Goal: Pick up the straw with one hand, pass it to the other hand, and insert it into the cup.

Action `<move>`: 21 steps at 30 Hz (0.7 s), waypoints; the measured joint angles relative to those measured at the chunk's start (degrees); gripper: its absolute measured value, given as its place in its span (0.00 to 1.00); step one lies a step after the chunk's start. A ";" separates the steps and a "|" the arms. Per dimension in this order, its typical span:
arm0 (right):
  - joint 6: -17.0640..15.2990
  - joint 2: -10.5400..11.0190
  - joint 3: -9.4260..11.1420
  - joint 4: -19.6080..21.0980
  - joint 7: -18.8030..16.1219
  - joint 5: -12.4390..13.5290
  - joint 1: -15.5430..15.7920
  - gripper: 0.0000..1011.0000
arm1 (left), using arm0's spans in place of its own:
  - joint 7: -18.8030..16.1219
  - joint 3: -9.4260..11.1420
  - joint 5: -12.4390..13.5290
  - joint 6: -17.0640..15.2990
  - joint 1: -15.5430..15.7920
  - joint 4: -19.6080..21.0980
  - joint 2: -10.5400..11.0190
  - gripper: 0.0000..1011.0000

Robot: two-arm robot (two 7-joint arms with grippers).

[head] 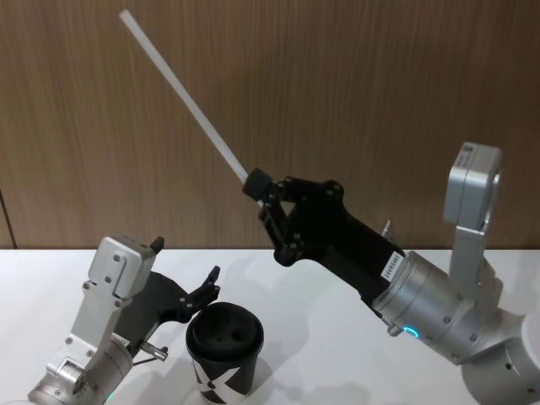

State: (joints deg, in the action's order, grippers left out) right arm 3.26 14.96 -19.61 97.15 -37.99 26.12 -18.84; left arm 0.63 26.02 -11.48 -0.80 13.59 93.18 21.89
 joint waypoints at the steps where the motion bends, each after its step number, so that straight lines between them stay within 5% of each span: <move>1: 0.26 -0.07 -0.27 -0.34 -0.53 0.21 -0.55 0.01 | 0.00 0.00 0.00 0.00 0.00 0.00 0.00 0.99; 10: 0.13 -0.40 -1.20 -1.89 -1.37 0.99 -3.04 0.01 | 0.00 0.00 0.00 0.00 0.00 0.00 0.00 0.99; 21: -3.72 -0.45 -1.87 -3.18 1.61 1.05 -4.69 0.01 | 0.00 0.00 0.00 0.00 0.00 0.00 0.00 0.99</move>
State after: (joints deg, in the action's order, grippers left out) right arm -0.47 14.51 -21.48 93.97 -36.38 27.16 -23.54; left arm 0.63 26.02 -11.48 -0.79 13.59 93.17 21.89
